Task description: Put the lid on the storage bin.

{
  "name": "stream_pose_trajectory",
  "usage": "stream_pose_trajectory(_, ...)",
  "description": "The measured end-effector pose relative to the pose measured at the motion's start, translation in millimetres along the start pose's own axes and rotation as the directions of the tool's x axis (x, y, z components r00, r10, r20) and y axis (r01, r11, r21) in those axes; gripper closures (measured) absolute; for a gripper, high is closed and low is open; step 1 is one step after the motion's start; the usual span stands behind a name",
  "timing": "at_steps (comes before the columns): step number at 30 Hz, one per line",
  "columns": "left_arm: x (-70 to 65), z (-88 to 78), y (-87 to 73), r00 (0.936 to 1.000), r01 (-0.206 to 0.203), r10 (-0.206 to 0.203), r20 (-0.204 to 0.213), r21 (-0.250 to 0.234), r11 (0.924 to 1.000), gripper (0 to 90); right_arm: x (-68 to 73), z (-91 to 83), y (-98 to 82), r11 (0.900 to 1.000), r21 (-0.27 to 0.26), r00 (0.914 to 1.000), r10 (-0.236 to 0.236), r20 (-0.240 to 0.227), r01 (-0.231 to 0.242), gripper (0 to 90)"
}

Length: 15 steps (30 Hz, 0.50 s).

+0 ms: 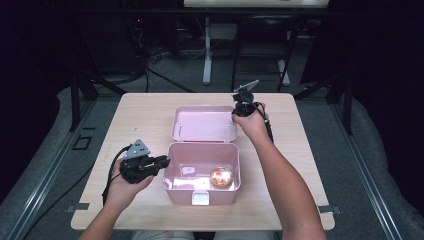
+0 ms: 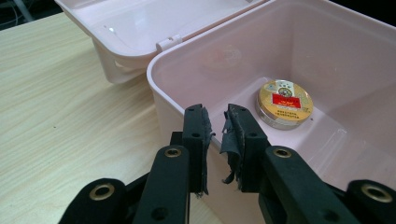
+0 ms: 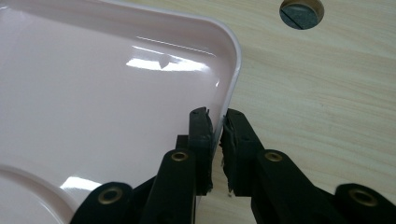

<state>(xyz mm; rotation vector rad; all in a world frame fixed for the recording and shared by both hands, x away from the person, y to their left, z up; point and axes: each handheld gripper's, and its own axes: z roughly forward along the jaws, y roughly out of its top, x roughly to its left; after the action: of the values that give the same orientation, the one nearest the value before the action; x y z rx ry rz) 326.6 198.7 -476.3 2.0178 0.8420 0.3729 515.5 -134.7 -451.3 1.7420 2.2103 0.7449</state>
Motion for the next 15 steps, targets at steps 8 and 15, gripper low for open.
stream_pose_trajectory(8, 0.0, 0.1, -0.1, 1.0, 0.004, -0.004, 0.0, -0.001, 1.0, 77.7, 1.1, -7.8, -0.4, 1.0, -0.027, 1.0, -0.005, -0.002, 0.005, 82.4)
stream_pose_trajectory(15, 0.4, -0.1, 0.0, 1.0, 0.007, -0.007, 0.003, 0.002, 1.0, 77.7, 2.7, -16.9, 0.0, 0.999, -0.046, 0.9998, -0.019, 0.003, 0.019, 82.7)
